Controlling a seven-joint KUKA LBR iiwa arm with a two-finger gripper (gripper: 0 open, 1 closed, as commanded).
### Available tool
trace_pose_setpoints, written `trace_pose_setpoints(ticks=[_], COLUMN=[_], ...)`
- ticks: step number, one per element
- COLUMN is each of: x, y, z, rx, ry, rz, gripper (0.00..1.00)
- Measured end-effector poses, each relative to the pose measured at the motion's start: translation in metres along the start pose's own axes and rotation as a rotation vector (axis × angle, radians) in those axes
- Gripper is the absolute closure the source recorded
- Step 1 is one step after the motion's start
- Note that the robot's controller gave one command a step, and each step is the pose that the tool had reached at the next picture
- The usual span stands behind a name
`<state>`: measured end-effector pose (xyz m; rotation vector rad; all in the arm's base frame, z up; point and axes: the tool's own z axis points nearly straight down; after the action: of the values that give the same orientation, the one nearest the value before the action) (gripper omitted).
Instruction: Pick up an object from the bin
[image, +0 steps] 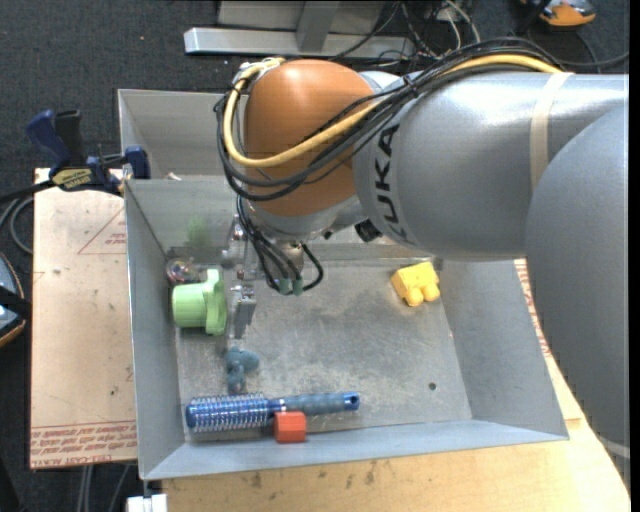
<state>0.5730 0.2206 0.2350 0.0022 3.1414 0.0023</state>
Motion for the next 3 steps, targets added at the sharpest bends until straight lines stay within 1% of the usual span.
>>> trace_pose_setpoints(ticks=[1,2,3], x=[0.089,0.085,0.081], y=[-0.032,-0.031,-0.025], z=[0.134,0.130,0.021], rx=[0.004,0.000,-0.001], ry=[0.010,-0.001,-0.008], rz=[-0.138,-0.136,-0.137], gripper=[0.00,1.00,1.00])
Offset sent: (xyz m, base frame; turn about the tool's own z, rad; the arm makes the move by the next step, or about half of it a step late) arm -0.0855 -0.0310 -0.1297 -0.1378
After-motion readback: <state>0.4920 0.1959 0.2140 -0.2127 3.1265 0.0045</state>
